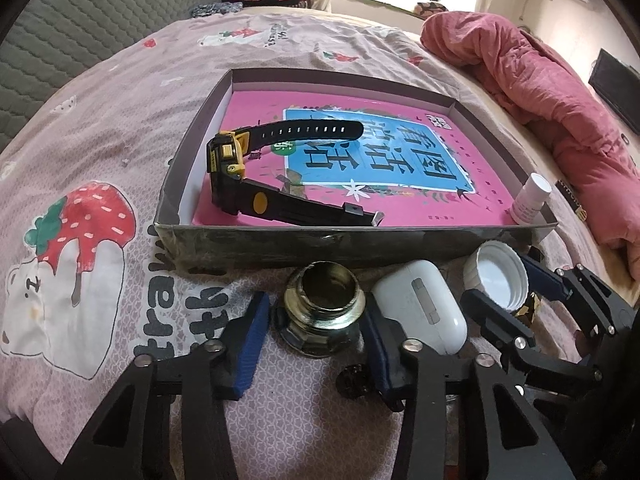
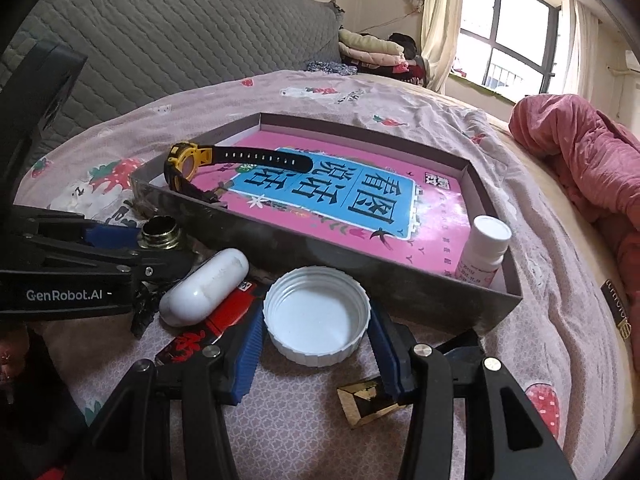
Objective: Organize rigid objects
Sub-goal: 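Close left tool on the silver ring while right tool grasps the white bottle cap, then lift the silver ring with left tool while right tool lifts the cap toward the box, then carry the ring over the box with left tool while right tool carries the cap in, then lower and release the ring beside the watch while right tool releases the cap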
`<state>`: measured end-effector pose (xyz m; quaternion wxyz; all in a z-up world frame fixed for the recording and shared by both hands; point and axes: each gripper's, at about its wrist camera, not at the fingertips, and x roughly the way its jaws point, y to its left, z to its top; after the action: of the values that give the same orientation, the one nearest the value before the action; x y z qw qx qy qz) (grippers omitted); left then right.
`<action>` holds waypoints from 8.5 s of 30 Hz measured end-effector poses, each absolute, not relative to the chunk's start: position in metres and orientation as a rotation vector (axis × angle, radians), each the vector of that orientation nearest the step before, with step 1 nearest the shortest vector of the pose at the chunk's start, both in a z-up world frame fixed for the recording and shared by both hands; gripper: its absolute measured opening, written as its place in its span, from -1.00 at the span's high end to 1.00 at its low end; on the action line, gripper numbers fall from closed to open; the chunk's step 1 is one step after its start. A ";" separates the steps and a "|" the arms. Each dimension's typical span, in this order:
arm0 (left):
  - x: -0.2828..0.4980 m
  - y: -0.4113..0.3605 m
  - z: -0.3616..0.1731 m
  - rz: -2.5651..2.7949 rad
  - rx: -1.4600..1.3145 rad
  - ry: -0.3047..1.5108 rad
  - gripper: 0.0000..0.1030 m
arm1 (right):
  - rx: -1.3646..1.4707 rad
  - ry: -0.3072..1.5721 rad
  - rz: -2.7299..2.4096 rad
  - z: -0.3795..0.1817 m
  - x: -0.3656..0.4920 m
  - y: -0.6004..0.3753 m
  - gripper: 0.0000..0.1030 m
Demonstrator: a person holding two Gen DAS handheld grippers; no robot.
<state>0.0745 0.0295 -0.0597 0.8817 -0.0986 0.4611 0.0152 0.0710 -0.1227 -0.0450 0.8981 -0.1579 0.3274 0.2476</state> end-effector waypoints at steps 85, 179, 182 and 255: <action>0.033 0.033 0.042 0.044 -0.150 0.710 0.28 | -0.239 0.370 0.377 0.041 0.030 -0.144 0.03; 0.152 0.029 -0.023 0.070 -0.217 0.844 0.28 | -0.229 0.595 0.394 -0.020 0.123 -0.118 0.03; 0.153 0.028 -0.025 0.071 -0.214 0.852 0.28 | -0.221 0.602 0.404 -0.021 0.123 -0.117 0.03; 0.163 0.026 -0.044 0.080 -0.202 0.922 0.25 | -0.168 0.645 0.420 -0.010 0.128 -0.118 0.01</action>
<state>0.1635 0.0261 -0.0441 0.8898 -0.0971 0.4442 0.0386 0.1278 -0.1178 -0.0103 0.9234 -0.0816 0.3144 0.2047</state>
